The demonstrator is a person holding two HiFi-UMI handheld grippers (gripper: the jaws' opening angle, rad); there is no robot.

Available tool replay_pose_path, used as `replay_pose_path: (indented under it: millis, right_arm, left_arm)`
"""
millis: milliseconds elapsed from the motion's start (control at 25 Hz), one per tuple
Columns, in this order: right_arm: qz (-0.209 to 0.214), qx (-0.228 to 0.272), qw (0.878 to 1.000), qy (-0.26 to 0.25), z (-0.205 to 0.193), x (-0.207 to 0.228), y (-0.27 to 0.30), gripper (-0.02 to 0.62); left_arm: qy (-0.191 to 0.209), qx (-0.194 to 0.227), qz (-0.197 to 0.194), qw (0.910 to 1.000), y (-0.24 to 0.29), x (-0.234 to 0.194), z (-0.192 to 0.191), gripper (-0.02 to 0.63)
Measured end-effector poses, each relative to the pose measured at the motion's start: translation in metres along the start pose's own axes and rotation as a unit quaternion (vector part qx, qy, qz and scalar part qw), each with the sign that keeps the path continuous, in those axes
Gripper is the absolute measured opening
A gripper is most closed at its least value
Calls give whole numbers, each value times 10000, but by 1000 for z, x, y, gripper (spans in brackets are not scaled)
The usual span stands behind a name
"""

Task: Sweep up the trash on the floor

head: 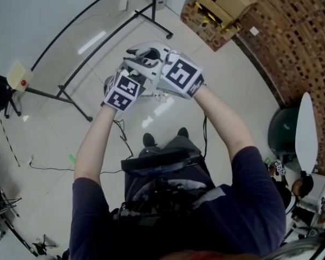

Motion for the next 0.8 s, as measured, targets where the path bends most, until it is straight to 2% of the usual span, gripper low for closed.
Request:
replay_pose_path:
  millis: [80,200,280,440,600,800]
  right_arm:
    - [-212,64,9998,-28,10,-8,12,82]
    - [-558,285,9979,168,23,-17,29,78]
    - [-621,374,9970,258,30,-20,39,78]
    - [-386,480,9976,307,28,-18,57,78]
    - [-138,646,9960,605,23,-8,71,78]
    - [-153,822,9938,737,20,25,73,77]
  left_arm:
    - [18,73,225,9997,-14,-10,0,44]
    - [-234,98,414,9988,-37,-21,-2,37]
    - [-325,79,522,9981,-47,-27,-2,35]
    - [-489,-8,733,9961,-55,-37,-12,35]
    - [-727,-159,887,9933,-53,-48,-20,35]
    - [-892,-229,1053,9902,-34,-69,-10,35]
Point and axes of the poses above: the fingertips, and each gripper's own axes: y forward along the fingers, x to its right, z out of its top, the point moved 6 cm from there along -y, backward along the fingers, and after that the axes turned 3 degrees about x, right-handed, at the moved point
